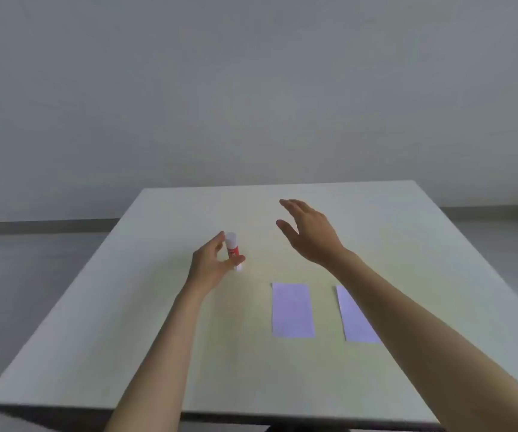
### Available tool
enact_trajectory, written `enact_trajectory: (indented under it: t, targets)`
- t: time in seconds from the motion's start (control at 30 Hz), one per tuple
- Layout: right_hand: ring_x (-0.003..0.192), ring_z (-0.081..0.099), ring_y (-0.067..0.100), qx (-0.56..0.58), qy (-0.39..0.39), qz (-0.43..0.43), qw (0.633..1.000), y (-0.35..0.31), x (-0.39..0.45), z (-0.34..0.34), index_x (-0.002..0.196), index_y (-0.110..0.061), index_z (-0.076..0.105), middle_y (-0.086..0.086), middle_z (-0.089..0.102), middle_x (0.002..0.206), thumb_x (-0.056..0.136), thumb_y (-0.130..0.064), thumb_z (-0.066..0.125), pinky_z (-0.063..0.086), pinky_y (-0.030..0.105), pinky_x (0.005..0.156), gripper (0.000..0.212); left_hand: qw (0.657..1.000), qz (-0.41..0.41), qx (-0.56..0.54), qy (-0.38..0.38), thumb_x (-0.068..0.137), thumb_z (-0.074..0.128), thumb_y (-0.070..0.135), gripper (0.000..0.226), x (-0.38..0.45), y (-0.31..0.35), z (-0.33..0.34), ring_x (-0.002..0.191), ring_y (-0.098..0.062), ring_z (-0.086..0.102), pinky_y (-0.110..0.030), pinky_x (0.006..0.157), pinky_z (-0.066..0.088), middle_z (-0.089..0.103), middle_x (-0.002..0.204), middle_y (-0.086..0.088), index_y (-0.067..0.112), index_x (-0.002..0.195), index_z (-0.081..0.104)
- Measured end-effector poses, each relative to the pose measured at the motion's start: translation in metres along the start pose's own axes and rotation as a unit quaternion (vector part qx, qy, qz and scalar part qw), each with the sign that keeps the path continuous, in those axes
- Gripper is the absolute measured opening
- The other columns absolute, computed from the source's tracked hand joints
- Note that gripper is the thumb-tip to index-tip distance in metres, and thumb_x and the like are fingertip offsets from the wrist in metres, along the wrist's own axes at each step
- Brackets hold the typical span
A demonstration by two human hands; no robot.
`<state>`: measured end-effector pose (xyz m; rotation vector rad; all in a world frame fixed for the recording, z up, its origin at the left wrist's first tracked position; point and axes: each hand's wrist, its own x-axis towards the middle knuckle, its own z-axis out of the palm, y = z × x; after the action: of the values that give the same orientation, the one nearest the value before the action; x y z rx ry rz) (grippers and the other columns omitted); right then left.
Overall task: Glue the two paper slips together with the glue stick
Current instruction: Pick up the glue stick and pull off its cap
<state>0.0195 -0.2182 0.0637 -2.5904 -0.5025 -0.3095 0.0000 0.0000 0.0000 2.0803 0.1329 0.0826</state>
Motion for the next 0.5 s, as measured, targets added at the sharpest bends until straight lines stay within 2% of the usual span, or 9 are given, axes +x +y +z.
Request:
enact_trajectory:
  t: [0.1,0.17,0.3,0.33,0.4,0.5]
  targets:
    - [0.117,0.056,0.028,0.020,-0.001,0.002,1.000,-0.005,-0.005,0.008,0.137,-0.014,0.045,0.008,0.053,0.137,0.096,-0.035,0.047,0.041,0.040,0.103,0.047,0.999,-0.012,0.001,0.041,0.075,0.071,0.025,0.015,-0.005,-0.003,0.013,0.100,-0.013,0.065,-0.022,0.074,0.043,0.073,0.097,0.005,0.019,0.088,0.067]
    - [0.114,0.059,0.027,0.026,-0.029,0.010,0.999,-0.007,-0.009,0.017,0.134,-0.014,0.049,0.008,0.057,0.133,0.094,-0.034,0.051,0.042,0.039,0.102,0.045,0.997,-0.038,-0.012,0.063,0.075,0.067,0.026,0.006,-0.010,-0.006,0.024,0.085,-0.012,0.066,-0.019,0.064,0.043,0.072,0.081,0.008,0.022,0.079,0.065]
    - [0.109,0.060,0.023,0.068,-0.063,0.050,0.994,-0.006,-0.010,0.033,0.127,-0.015,0.056,0.006,0.064,0.120,0.090,-0.029,0.059,0.046,0.032,0.091,0.040,0.992,-0.049,-0.044,0.107,0.078,0.065,0.020,0.005,-0.011,-0.008,0.033,0.077,-0.010,0.064,-0.015,0.061,0.042,0.070,0.078,0.009,0.023,0.082,0.066]
    - [0.109,0.060,0.022,0.086,-0.067,0.064,0.992,-0.007,-0.009,0.037,0.126,-0.015,0.058,0.006,0.066,0.118,0.089,-0.027,0.061,0.047,0.032,0.090,0.038,0.991,-0.048,-0.046,0.117,0.079,0.065,0.021,0.002,-0.010,-0.008,0.035,0.075,-0.010,0.064,-0.015,0.059,0.041,0.071,0.076,0.007,0.021,0.080,0.066]
    - [0.105,0.062,0.023,0.127,-0.060,0.085,0.986,-0.008,-0.005,0.042,0.122,-0.014,0.061,0.006,0.068,0.115,0.088,-0.023,0.064,0.049,0.033,0.091,0.036,0.990,-0.039,-0.040,0.129,0.080,0.062,0.022,0.010,-0.008,-0.008,0.037,0.067,-0.012,0.061,-0.018,0.056,0.039,0.070,0.069,0.003,0.017,0.071,0.062]
    - [0.093,0.064,0.022,0.167,-0.040,0.094,0.981,-0.012,0.002,0.043,0.119,-0.013,0.063,0.006,0.071,0.105,0.086,-0.021,0.067,0.051,0.031,0.085,0.034,0.990,-0.027,-0.024,0.134,0.081,0.061,0.024,0.017,-0.005,-0.009,0.037,0.065,-0.012,0.061,-0.016,0.055,0.039,0.068,0.064,0.006,0.019,0.065,0.060]
